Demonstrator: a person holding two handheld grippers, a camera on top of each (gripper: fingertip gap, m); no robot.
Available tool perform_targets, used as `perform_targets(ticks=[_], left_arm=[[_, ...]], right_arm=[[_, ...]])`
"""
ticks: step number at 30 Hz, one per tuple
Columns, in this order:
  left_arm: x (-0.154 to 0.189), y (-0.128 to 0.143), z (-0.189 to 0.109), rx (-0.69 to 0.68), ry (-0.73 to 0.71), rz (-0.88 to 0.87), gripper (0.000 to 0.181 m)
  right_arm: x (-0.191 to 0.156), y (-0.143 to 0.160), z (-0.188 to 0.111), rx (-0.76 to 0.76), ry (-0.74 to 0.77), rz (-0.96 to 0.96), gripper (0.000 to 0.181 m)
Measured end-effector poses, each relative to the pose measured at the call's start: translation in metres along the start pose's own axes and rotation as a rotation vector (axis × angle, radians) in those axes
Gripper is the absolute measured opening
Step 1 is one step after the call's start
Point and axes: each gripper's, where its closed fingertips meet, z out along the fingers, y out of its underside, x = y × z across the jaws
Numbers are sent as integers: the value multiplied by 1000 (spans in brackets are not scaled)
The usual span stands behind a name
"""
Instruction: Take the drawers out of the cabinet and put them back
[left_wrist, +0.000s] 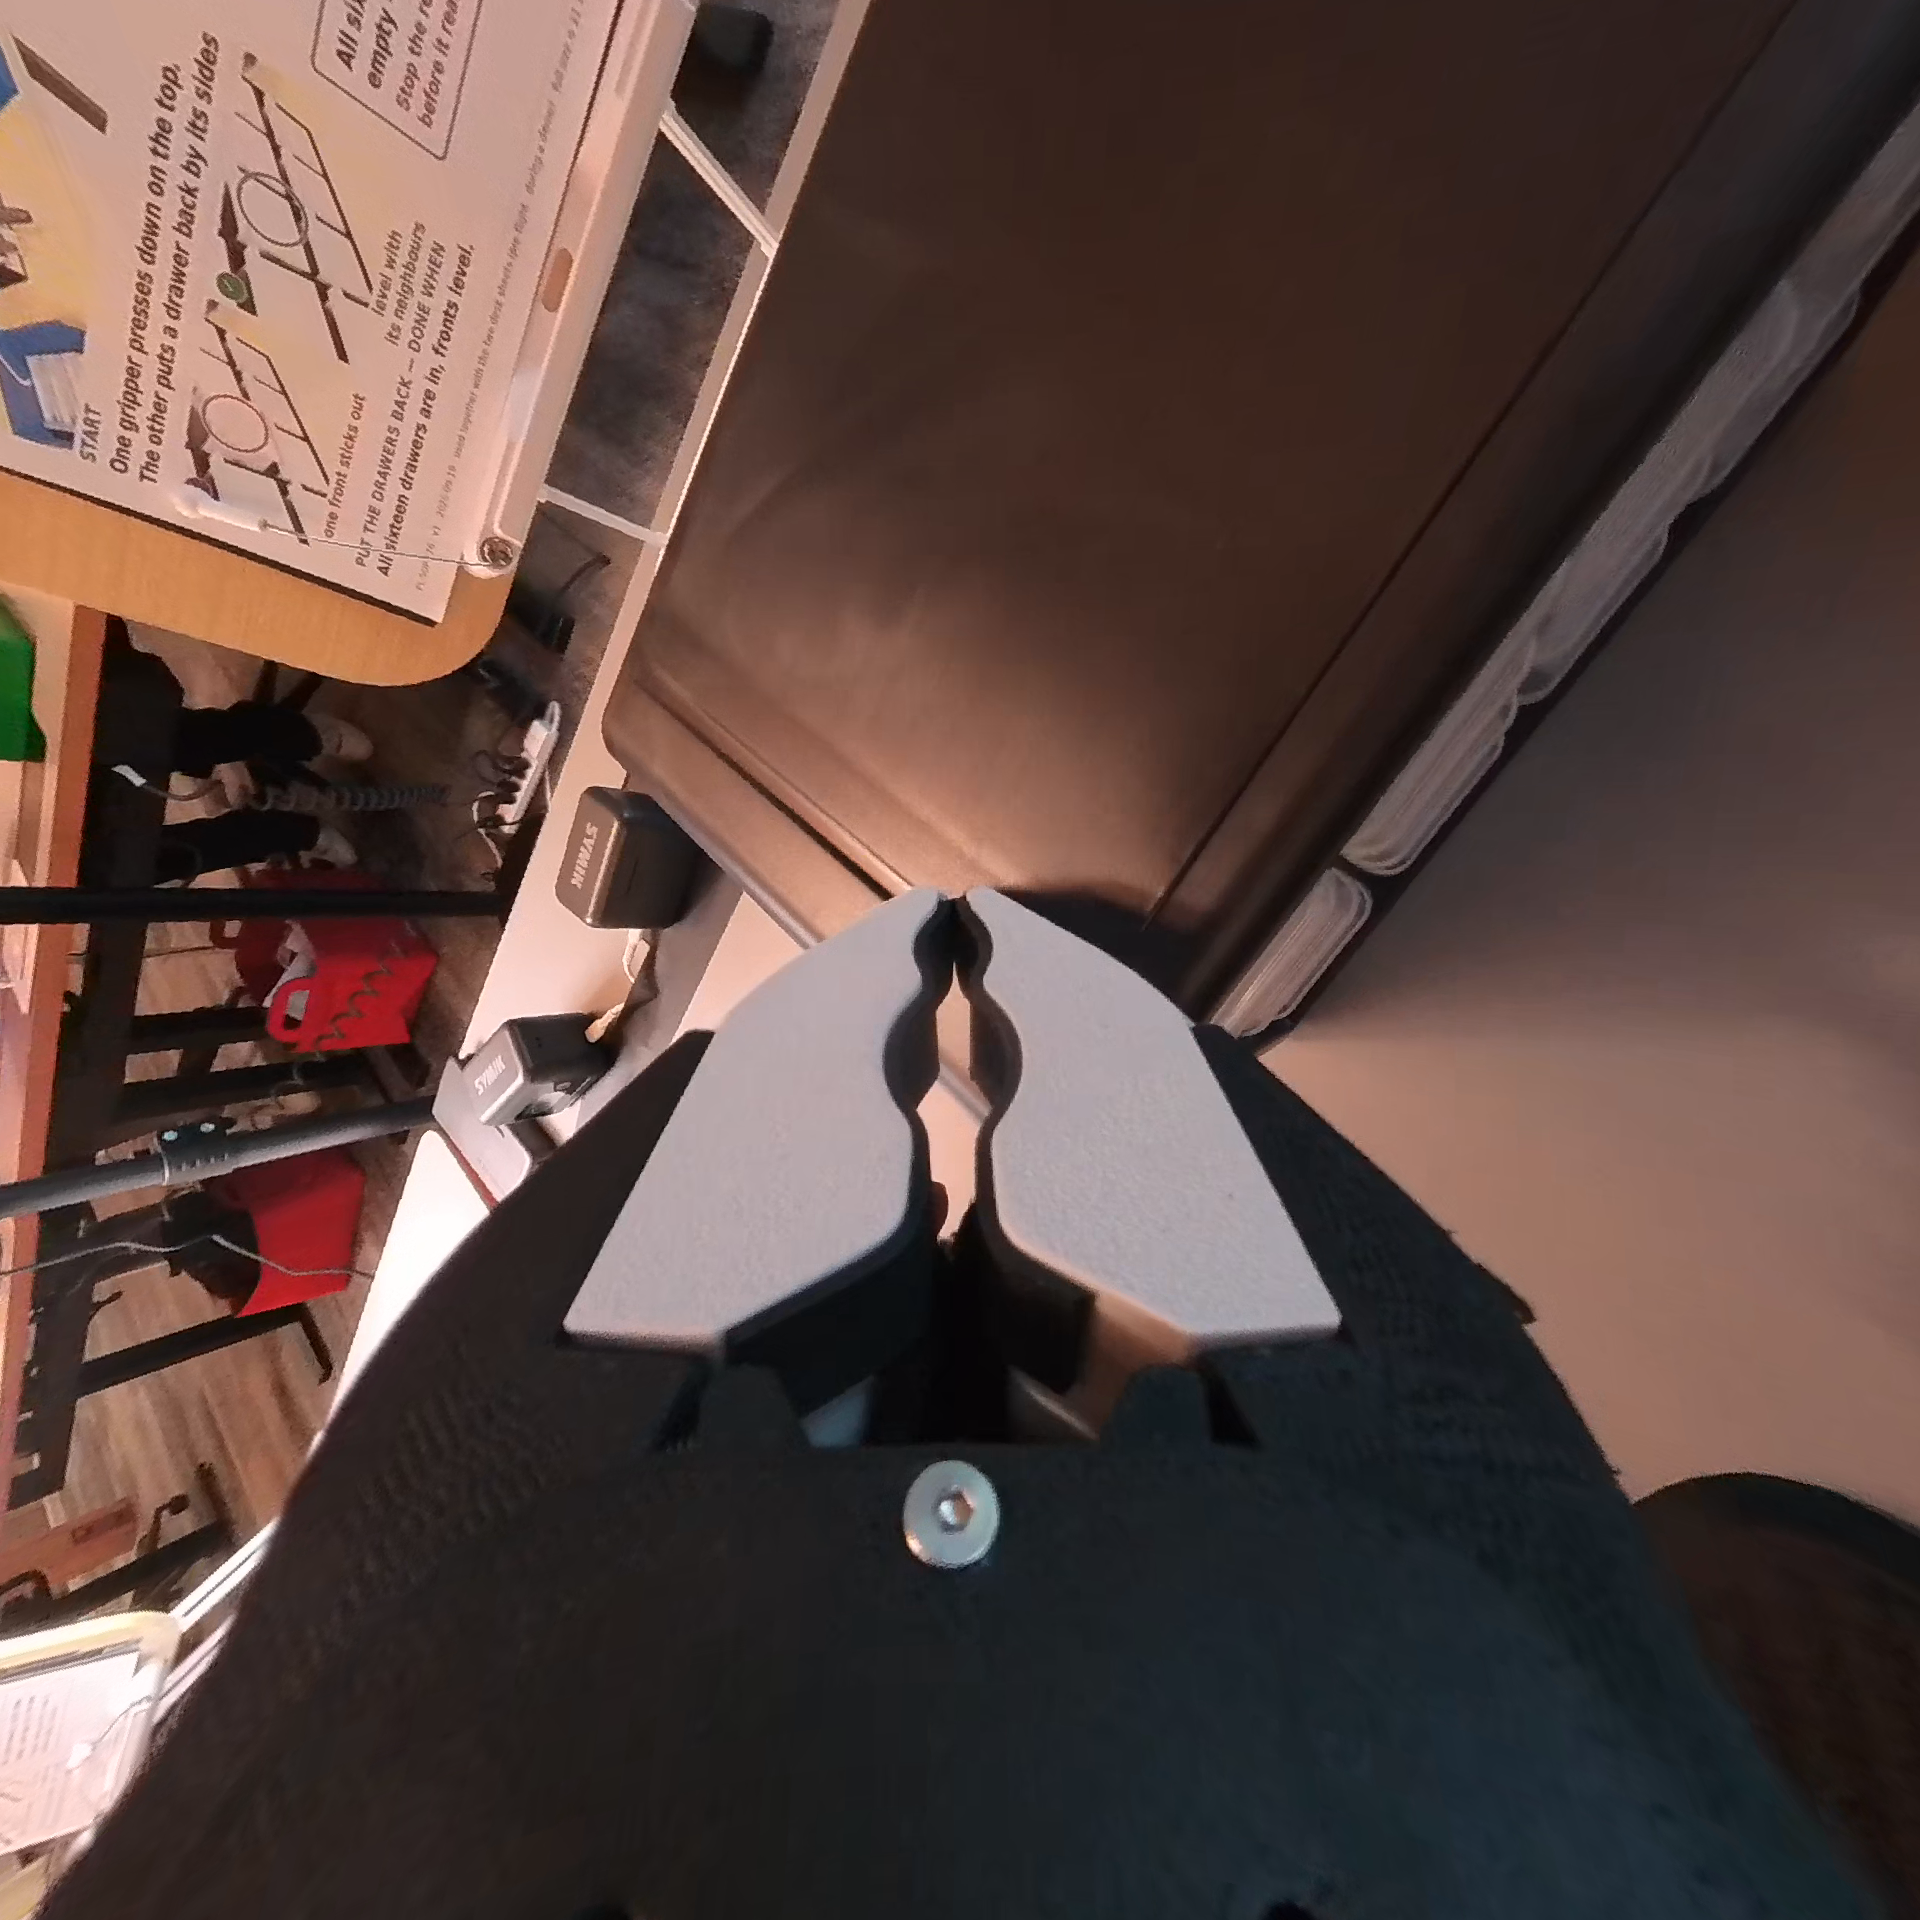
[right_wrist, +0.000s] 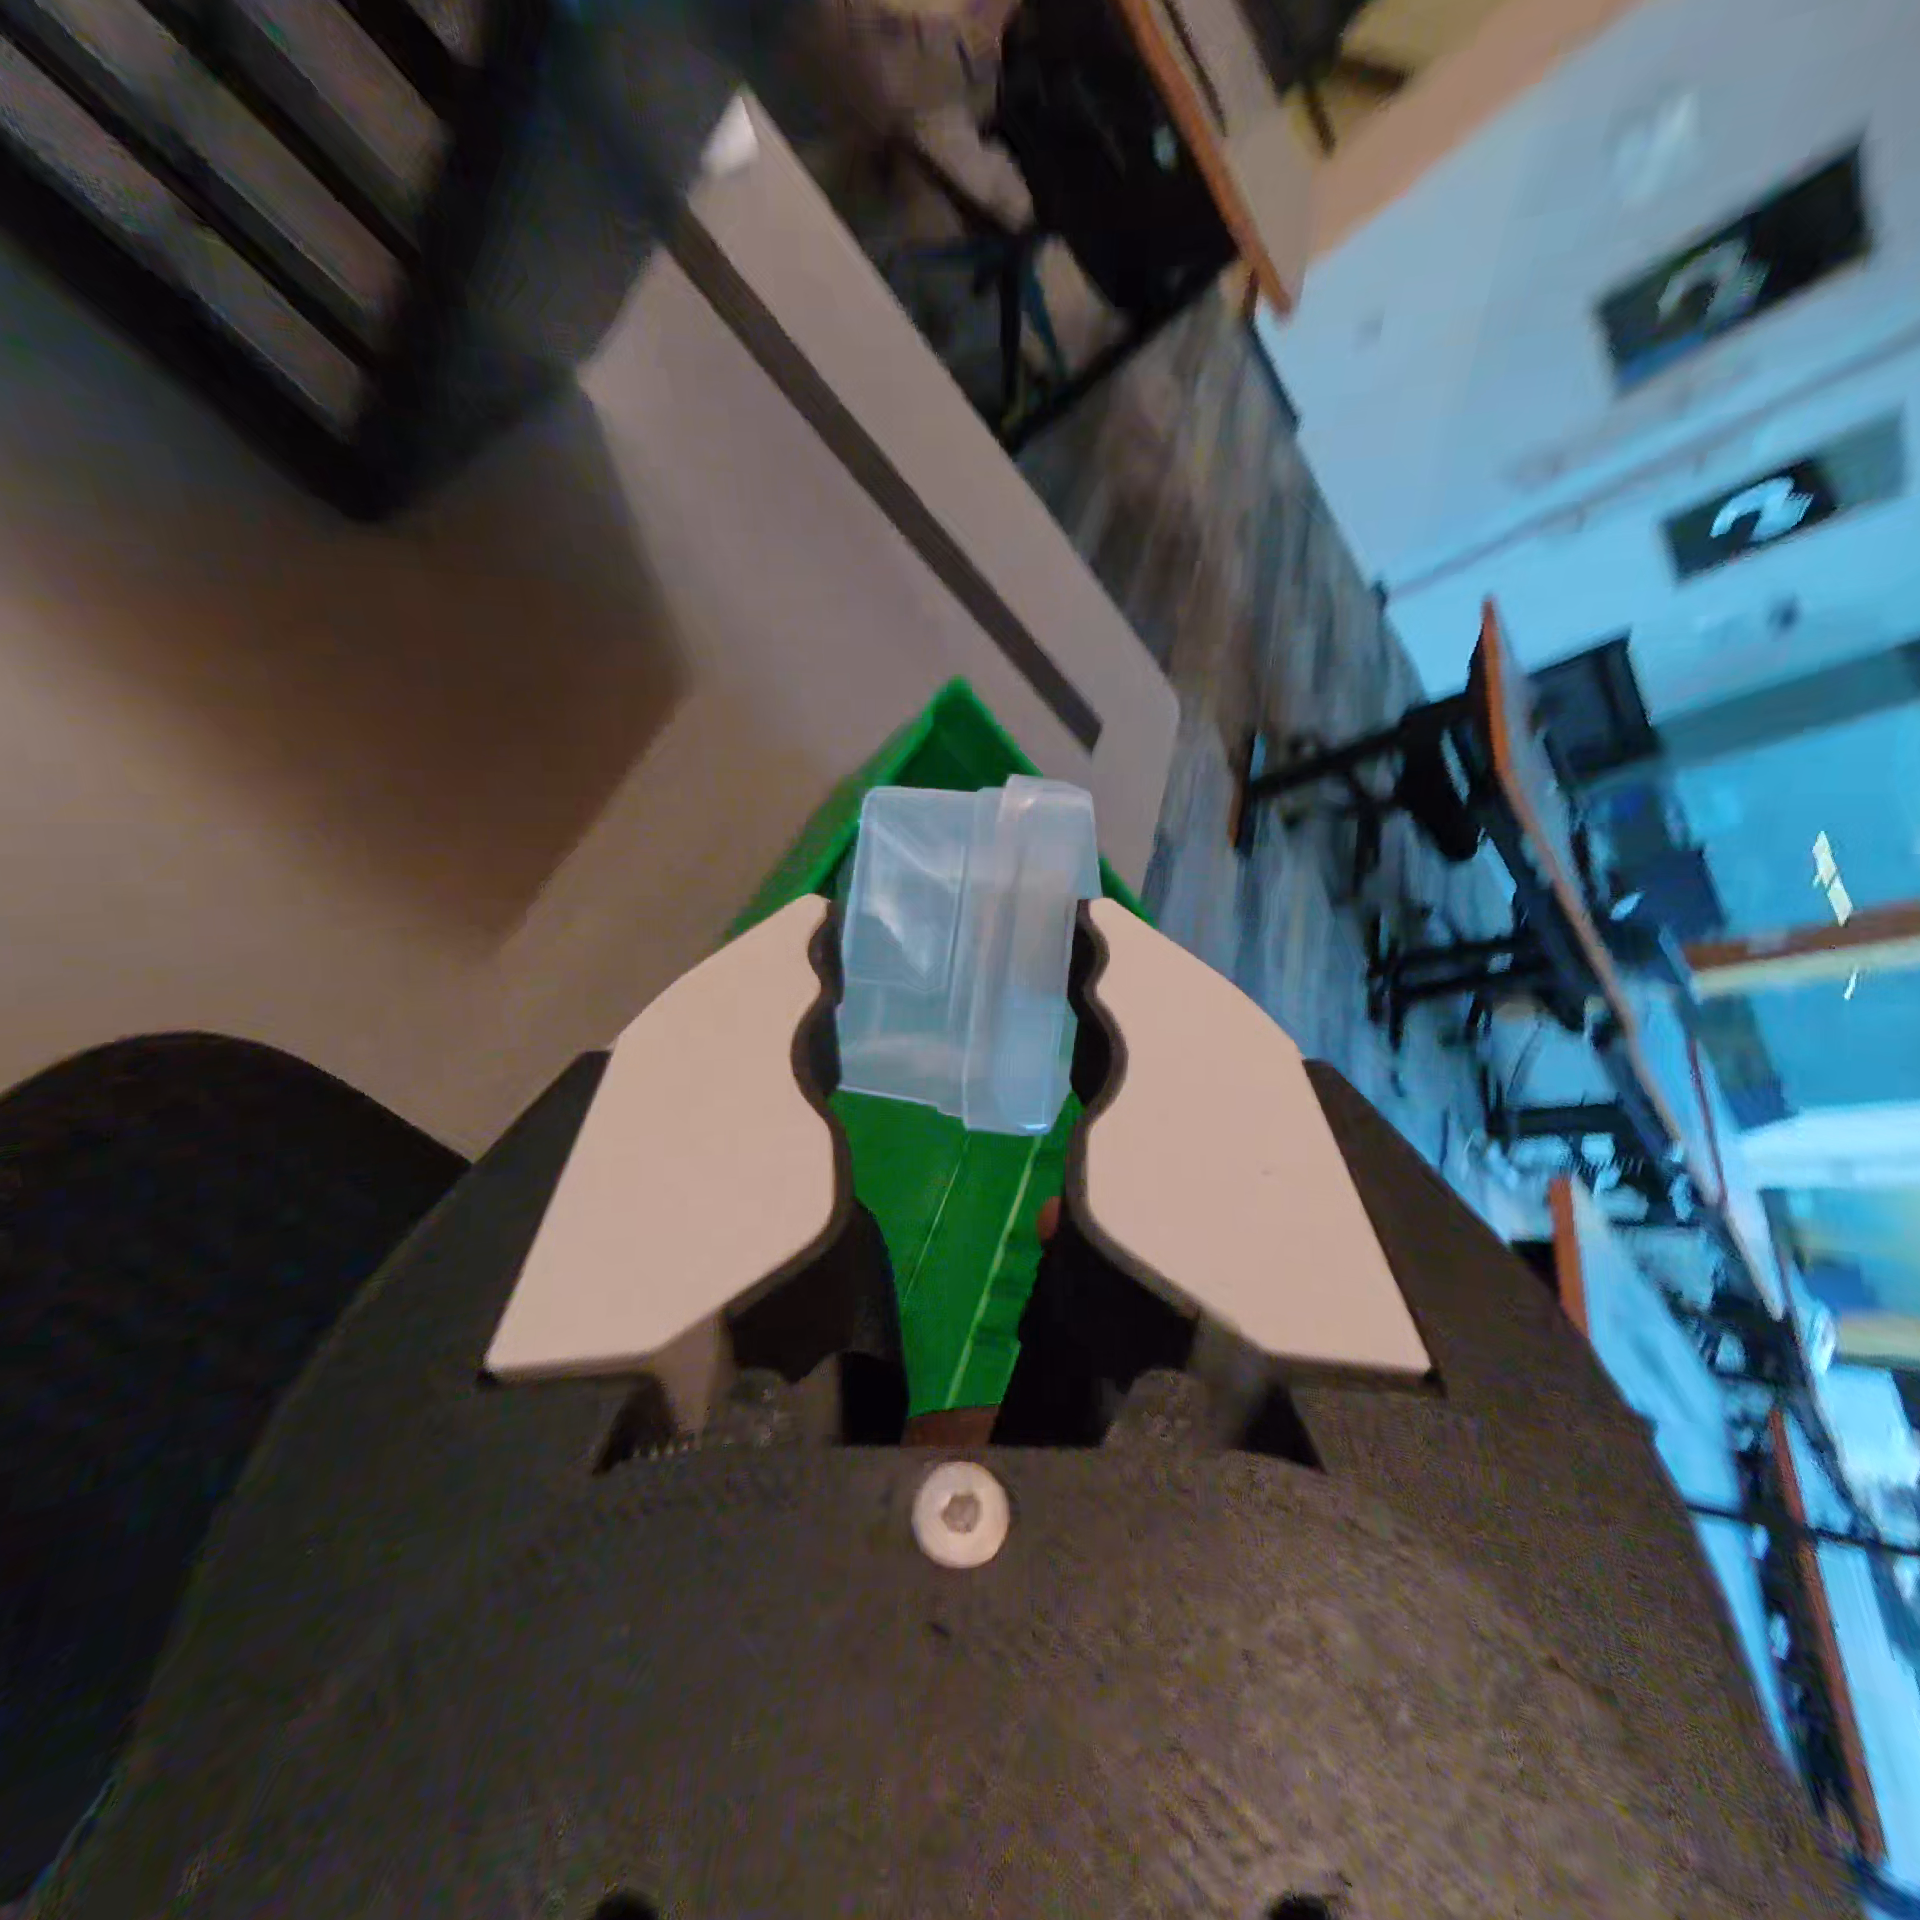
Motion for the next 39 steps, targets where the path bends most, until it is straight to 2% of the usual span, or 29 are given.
perform_targets(ticks=[3,6,7,8,9,13,15,26,34,39], left_arm=[[-1,0,1,-6,-8,4,0],[-1,0,1,-10,-9,10,0],[-1,0,1,-10,-9,11,0],[-1,0,1,-10,-9,11,0],[-1,-1,1,-9,-10,11,0],[-2,-1,2,-11,-15,13,0],[-2,-1,2,-14,-17,18,0],[-3,-1,2,-19,-34,28,0],[-3,-1,3,-25,-46,34,0],[-3,0,3,-23,-43,32,0]], right_arm=[[8,37,32,-149,-55,90,40],[13,66,69,-234,-77,136,35],[13,73,82,-246,-87,147,33],[14,79,95,-247,-84,159,21],[17,85,107,-248,-70,165,20],[-1,115,146,-341,-163,229,20],[-8,120,158,-333,-184,259,19],[-31,118,187,-274,-186,317,20],[-61,128,192,-294,-342,364,19],[-44,118,178,-176,-327,456,37]])
